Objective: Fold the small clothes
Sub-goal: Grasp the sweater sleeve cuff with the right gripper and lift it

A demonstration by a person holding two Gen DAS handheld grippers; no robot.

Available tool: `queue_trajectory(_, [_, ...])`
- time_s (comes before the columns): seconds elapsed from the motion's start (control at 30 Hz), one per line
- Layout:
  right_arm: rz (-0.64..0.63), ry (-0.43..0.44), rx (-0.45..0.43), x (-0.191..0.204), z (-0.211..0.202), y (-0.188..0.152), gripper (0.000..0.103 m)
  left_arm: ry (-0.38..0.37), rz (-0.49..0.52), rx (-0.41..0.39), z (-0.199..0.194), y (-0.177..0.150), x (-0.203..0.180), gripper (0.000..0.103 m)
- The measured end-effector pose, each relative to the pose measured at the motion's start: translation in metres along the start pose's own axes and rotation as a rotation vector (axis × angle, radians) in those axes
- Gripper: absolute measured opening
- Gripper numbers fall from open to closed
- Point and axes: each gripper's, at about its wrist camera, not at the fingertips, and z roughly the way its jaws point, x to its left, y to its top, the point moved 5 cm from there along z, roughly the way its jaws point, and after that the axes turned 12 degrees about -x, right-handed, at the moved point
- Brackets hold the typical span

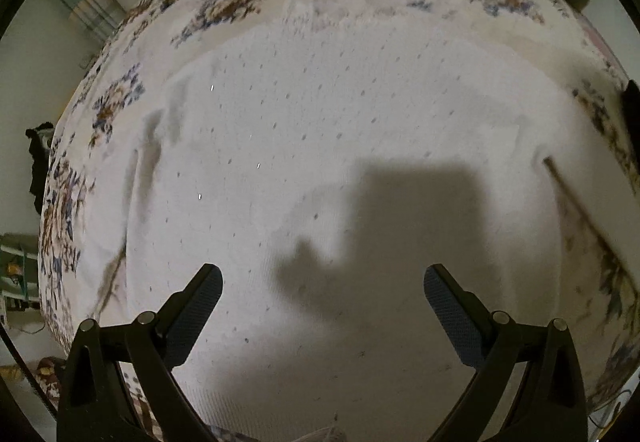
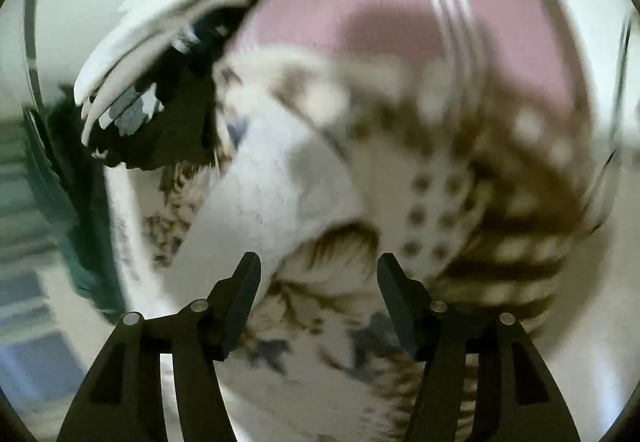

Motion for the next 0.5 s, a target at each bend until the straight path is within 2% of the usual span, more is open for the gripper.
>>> queue_trajectory(0.1, [0.065, 0.048, -0.087, 0.001, 0.029, 0.005, 0.063, 0.020, -0.005, 0.009, 0.007, -0.005, 0.008, 0.103])
queue_trajectory(0.2, [0.072, 0.089, -0.181, 0.024, 0.048, 0.014, 0.060, 0.043, -0.014, 0.003, 0.011, -0.005, 0.018, 0.103])
queue_trajectory(0.23, [0.057, 0.103, -0.185, 0.033, 0.047, 0.019, 0.037, 0.050, -0.020, -0.001, 0.011, -0.004, 0.022, 0.103])
queue_trajectory(0.27, [0.011, 0.100, -0.175, 0.050, 0.051, 0.020, 0.009, 0.054, -0.030, -0.009, 0.011, -0.002, 0.026, 0.103])
queue_trajectory(0.4, [-0.153, 0.139, -0.240, 0.117, 0.028, 0.032, 0.008, 0.057, -0.074, -0.021, 0.010, 0.003, 0.039, 0.103])
queue_trajectory(0.5, [-0.199, 0.211, -0.289, 0.160, -0.003, 0.043, 0.008, 0.039, -0.122, -0.028, 0.005, 0.007, 0.049, 0.103])
